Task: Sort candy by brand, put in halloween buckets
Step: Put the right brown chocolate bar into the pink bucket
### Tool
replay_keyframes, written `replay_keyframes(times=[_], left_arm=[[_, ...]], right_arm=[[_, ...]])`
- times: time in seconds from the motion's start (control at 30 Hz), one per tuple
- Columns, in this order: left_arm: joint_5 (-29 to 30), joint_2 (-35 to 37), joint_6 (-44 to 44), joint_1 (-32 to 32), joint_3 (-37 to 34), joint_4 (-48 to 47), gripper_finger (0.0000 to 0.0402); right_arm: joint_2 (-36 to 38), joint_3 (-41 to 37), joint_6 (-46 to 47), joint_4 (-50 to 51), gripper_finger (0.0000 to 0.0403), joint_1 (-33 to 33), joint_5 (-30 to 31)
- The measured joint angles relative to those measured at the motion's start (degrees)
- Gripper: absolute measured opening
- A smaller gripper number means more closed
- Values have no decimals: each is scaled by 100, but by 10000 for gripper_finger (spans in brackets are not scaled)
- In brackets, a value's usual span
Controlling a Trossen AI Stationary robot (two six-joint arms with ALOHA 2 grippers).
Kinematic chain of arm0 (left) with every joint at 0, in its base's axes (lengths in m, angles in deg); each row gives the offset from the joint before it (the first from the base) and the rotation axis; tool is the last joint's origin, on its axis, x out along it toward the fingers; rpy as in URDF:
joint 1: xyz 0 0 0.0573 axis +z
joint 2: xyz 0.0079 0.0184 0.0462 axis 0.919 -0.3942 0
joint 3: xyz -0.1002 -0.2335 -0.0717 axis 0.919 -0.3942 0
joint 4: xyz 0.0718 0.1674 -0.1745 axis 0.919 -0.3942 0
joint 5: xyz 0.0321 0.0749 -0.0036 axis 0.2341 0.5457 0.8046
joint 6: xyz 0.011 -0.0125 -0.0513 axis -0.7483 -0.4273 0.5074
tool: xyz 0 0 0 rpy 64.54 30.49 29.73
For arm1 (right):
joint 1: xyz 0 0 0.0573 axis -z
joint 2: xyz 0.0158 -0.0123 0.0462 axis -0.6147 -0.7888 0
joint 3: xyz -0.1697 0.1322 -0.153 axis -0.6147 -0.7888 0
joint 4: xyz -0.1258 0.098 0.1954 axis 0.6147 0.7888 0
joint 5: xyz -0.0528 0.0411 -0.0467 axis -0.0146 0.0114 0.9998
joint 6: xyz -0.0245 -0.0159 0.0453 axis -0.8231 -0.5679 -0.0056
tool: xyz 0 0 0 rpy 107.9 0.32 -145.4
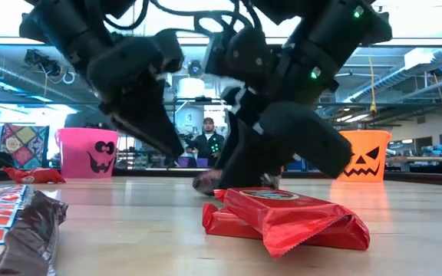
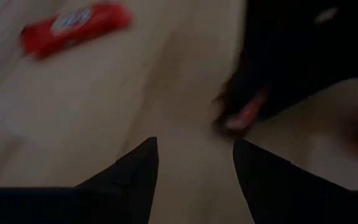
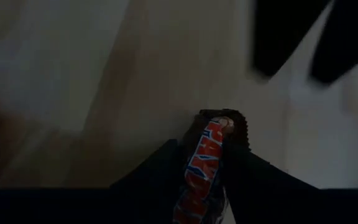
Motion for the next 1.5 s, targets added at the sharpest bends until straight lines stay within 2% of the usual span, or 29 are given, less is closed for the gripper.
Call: replay_keyframes(times=[0.07, 0.2, 0.6, 0.73, 0.97, 1.03, 1.2, 1.27, 1.43, 1.5], left_arm=[[-61, -30, -93, -7, 9, 273, 211], [-110, -32, -106, 5, 0, 236, 211], [-298, -32, -323, 20, -2, 907, 202], [-355, -32, -369, 18, 2, 1139, 154], [-658, -32, -345, 60, 2, 931, 17], [-748, -32, -306, 88, 2, 832, 9], [-736, -32, -19, 154, 2, 371, 21], [-723, -32, 148, 166, 2, 216, 24], [-641, -32, 339, 160, 2, -66, 46], [-630, -32, 443, 141, 2, -175, 65]], right_arm=[[51, 2, -118, -50, 128, -47, 168], [136, 9, -384, -18, 128, -192, 635], [305, 13, -649, -278, 128, -377, 1020], [313, 22, -676, -297, 128, -414, 1162], [313, 24, -723, -251, 128, -451, 1335], [316, 28, -723, -205, 128, -447, 1384], [318, 28, -373, 172, 128, -401, 1487], [320, 11, -266, 286, 131, -301, 1161], [320, -76, -606, 130, 153, 111, -553], [322, -76, -798, 78, 165, 257, -998]])
